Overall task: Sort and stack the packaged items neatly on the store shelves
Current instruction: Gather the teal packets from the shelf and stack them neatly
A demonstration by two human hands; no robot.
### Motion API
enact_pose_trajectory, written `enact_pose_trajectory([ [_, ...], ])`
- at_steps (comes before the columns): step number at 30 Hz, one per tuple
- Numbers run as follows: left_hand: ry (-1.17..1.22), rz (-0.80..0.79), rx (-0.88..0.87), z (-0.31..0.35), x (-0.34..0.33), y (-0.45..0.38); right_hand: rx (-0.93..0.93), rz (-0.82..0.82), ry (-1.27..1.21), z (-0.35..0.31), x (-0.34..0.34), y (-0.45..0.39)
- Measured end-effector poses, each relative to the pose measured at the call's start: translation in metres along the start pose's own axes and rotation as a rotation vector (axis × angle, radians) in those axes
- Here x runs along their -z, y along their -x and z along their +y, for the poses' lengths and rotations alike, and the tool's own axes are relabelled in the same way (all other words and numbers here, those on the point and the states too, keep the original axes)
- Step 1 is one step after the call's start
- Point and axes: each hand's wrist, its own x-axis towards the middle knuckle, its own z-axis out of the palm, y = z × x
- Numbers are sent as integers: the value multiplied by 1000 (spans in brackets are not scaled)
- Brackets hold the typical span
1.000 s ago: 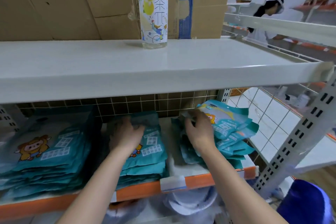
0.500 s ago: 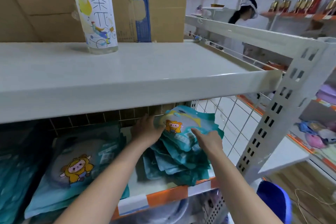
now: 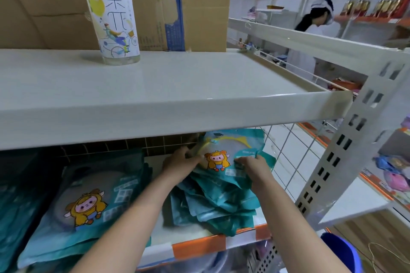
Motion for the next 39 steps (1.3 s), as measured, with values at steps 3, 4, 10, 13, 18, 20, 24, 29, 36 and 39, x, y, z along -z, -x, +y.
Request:
enact_pose_trajectory([
  [3, 184, 27, 36, 3, 8, 2, 86, -67, -53, -7, 0, 11],
  [4, 262, 7, 37, 6, 12, 3, 139, -100, -38, -10, 1, 15],
  [10, 668, -7, -128, 15, 33, 7, 336, -242, 42, -22, 6, 30],
  [13, 769, 4, -165, 17, 33, 12, 456, -254, 2, -23, 3, 32],
  [18, 775, 52, -139, 15, 11, 26, 608, -151, 8, -20, -9, 38],
  [20, 726, 38, -119, 7, 0, 34, 575, -78, 54, -2, -10, 39],
  [24, 652, 32, -96, -2, -4, 41, 520, 1, 138, 18, -12, 39],
  [29, 638, 116, -117, 5, 28, 43, 520, -43, 195, -2, -27, 46],
  [36, 550, 228, 135, -54, 111, 56, 342, -297, 419, 3, -100, 78],
  [39, 419, 290, 222, -86, 141, 69, 305, -408, 461, 14, -137, 94],
])
